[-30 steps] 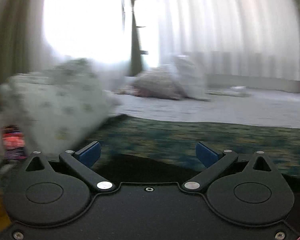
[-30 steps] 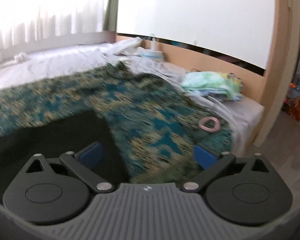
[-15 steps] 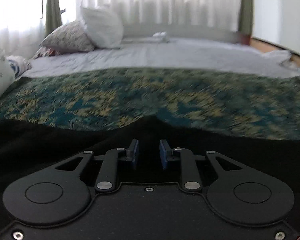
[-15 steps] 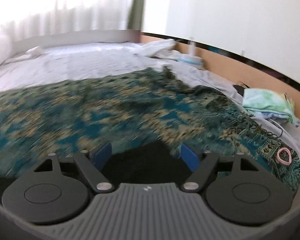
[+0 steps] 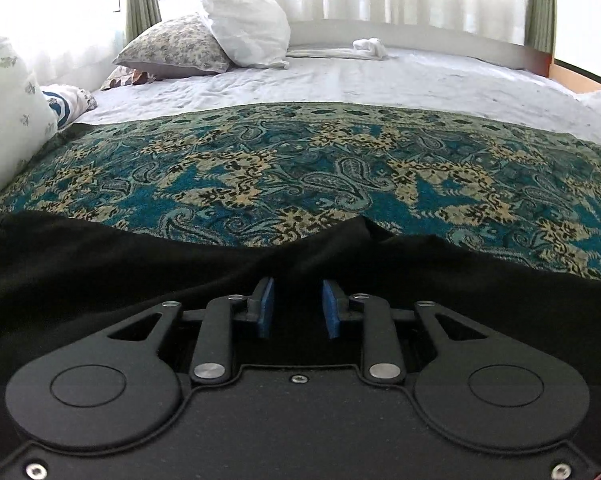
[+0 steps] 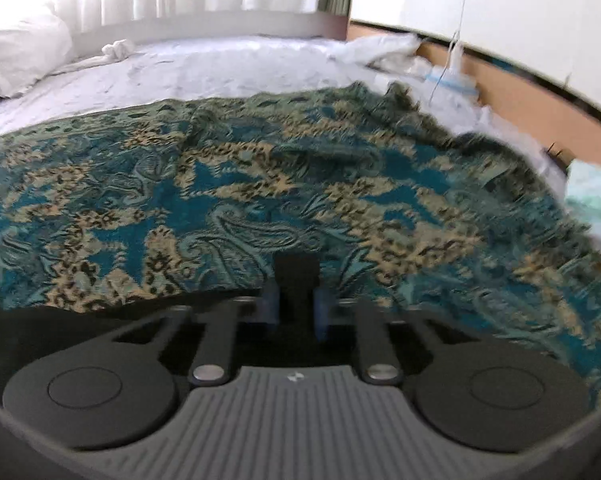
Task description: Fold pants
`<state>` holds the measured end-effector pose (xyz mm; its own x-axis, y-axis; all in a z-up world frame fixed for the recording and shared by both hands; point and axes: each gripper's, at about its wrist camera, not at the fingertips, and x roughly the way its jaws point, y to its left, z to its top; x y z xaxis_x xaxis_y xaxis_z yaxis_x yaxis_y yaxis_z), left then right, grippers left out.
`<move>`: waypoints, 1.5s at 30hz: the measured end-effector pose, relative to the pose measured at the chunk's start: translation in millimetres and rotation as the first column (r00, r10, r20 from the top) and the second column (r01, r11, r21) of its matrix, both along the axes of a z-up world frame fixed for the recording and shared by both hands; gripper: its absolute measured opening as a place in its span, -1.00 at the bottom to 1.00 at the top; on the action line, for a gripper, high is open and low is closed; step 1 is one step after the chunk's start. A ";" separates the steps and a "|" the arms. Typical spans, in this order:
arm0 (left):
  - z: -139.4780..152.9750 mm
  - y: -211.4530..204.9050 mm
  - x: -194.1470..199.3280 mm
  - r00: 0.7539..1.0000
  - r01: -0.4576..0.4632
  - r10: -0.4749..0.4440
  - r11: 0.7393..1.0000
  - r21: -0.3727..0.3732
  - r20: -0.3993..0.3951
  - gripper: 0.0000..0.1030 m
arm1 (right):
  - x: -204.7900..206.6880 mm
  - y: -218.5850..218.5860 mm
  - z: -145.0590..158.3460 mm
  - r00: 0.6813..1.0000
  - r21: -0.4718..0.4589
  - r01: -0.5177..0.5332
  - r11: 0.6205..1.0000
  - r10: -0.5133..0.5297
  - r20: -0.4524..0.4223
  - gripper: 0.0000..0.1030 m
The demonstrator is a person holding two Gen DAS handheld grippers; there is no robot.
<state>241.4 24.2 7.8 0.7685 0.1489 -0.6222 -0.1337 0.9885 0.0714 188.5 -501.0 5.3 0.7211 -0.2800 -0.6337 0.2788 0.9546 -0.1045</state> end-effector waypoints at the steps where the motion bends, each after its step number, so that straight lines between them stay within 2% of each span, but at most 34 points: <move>1: 1.7 -1.3 -0.7 1.000 -0.003 0.003 1.000 0.001 0.000 -0.48 | -1.5 -0.2 0.9 1.000 -0.010 0.019 1.000 -0.019 0.009 -0.81; 5: 3.0 -5.7 0.9 1.000 -0.003 0.003 1.000 0.027 -0.001 -0.41 | -4.1 -9.1 6.0 0.990 -0.030 0.133 0.991 -0.131 0.060 -0.82; 8: 2.4 -7.9 2.8 1.000 0.000 0.000 0.999 0.052 0.000 -0.33 | -0.2 -22.5 4.9 0.981 -0.008 0.186 0.983 -0.185 0.063 -0.71; 9: 2.0 -8.2 3.1 1.000 -0.002 0.002 0.998 0.057 0.001 -0.31 | 1.9 -28.2 3.0 0.979 0.012 0.199 0.980 -0.199 0.051 -0.54; 10: 1.7 -8.2 3.4 1.000 -0.002 0.001 0.998 0.060 0.002 -0.30 | 1.5 -32.5 3.2 0.975 0.024 0.215 0.976 -0.216 0.056 -0.23; 12: 1.4 -7.9 2.9 1.000 -0.002 0.002 0.998 0.066 0.002 -0.28 | -5.9 -40.7 9.2 0.962 0.033 0.253 0.967 -0.255 0.101 -0.05; 13: 1.7 -7.6 1.9 1.000 -0.001 0.002 0.998 0.069 0.000 -0.27 | -10.4 -45.1 13.2 0.952 0.033 0.279 0.960 -0.281 0.118 0.19; 15: 4.1 -7.3 -2.0 1.000 -0.002 0.002 0.997 0.073 -0.002 -0.26 | -24.0 -58.0 23.7 0.936 0.059 0.313 0.948 -0.319 0.150 0.28; 17: 6.8 -6.2 -10.1 1.000 -0.001 0.001 0.998 0.060 0.002 -0.21 | -38.3 -64.7 32.5 0.941 0.070 0.295 0.953 -0.302 0.150 0.28; 20: 9.9 -5.2 -30.1 0.999 0.023 -0.024 1.000 0.021 0.025 -0.13 | -48.6 -57.5 32.6 0.974 0.034 0.207 0.978 -0.209 0.092 0.29; 22: 10.9 -6.2 -47.6 0.998 0.039 -0.040 0.999 0.020 0.048 -0.03 | -50.3 -46.4 26.2 0.988 0.010 0.149 0.989 -0.149 0.043 0.48; 23: 11.4 -6.8 -56.3 0.997 0.044 -0.045 0.999 0.028 0.058 -0.01 | -49.2 -42.2 20.9 0.992 0.012 0.124 0.992 -0.124 0.017 0.50; 24: 11.8 -8.0 -65.1 0.996 0.050 -0.053 0.998 0.038 0.070 0.01 | -47.2 -37.9 16.5 0.994 0.018 0.111 0.994 -0.111 -0.001 0.48; 25: 11.9 -9.1 -72.9 0.995 0.058 -0.062 0.997 0.049 0.079 0.02 | -45.6 -34.6 10.6 0.995 0.028 0.104 0.994 -0.103 -0.015 -0.07; 26: 11.5 -10.1 -80.5 0.993 0.070 -0.075 0.995 0.066 0.086 0.03 | -44.8 -31.2 5.8 0.995 0.038 0.103 0.994 -0.103 -0.015 -0.46; 27: 11.0 -10.8 -88.2 0.992 0.077 -0.085 0.993 0.085 0.092 0.04 | -45.8 -25.5 4.8 0.993 0.026 0.119 0.993 -0.119 0.003 -0.77; 30: 7.2 -11.2 -102.2 0.991 0.091 -0.103 0.987 0.131 0.084 0.08 | -45.7 -11.6 14.3 0.983 -0.052 0.160 0.986 -0.155 0.094 -0.85; 32: 2.7 -9.1 -105.1 0.994 0.082 -0.092 0.985 0.149 0.066 0.08 | -45.7 -9.7 27.6 0.970 -0.052 0.185 0.981 -0.174 0.169 -0.85; 35: -1.3 -3.1 -108.9 0.996 0.054 -0.063 0.990 0.131 0.068 0.10 | -43.8 -12.8 44.0 0.953 -0.041 0.196 0.980 -0.181 0.245 -0.85; 36: -1.2 -1.7 -109.7 0.996 0.047 -0.056 0.991 0.122 0.069 0.12 | -42.8 -15.7 45.4 0.952 -0.038 0.186 0.982 -0.171 0.256 -0.80; 38: -2.6 0.9 -110.2 0.996 0.043 -0.051 0.992 0.116 0.069 0.15 | -40.2 -24.0 42.2 0.954 -0.028 0.182 0.983 -0.169 0.247 -0.20; 39: -3.2 1.2 -110.4 0.997 0.040 -0.048 0.993 0.115 0.068 0.18 | -40.5 -28.9 40.0 0.956 -0.012 0.198 0.980 -0.190 0.225 0.20; 40: -3.9 2.0 -110.1 0.997 0.038 -0.046 0.993 0.114 0.069 0.20 | -44.7 -33.4 38.0 0.950 0.006 0.226 0.974 -0.222 0.218 0.35; 45: -5.5 7.8 -111.0 0.997 0.025 -0.031 0.995 0.093 0.071 0.29 | -97.6 -42.9 35.4 0.920 0.130 0.272 0.953 -0.297 0.256 0.35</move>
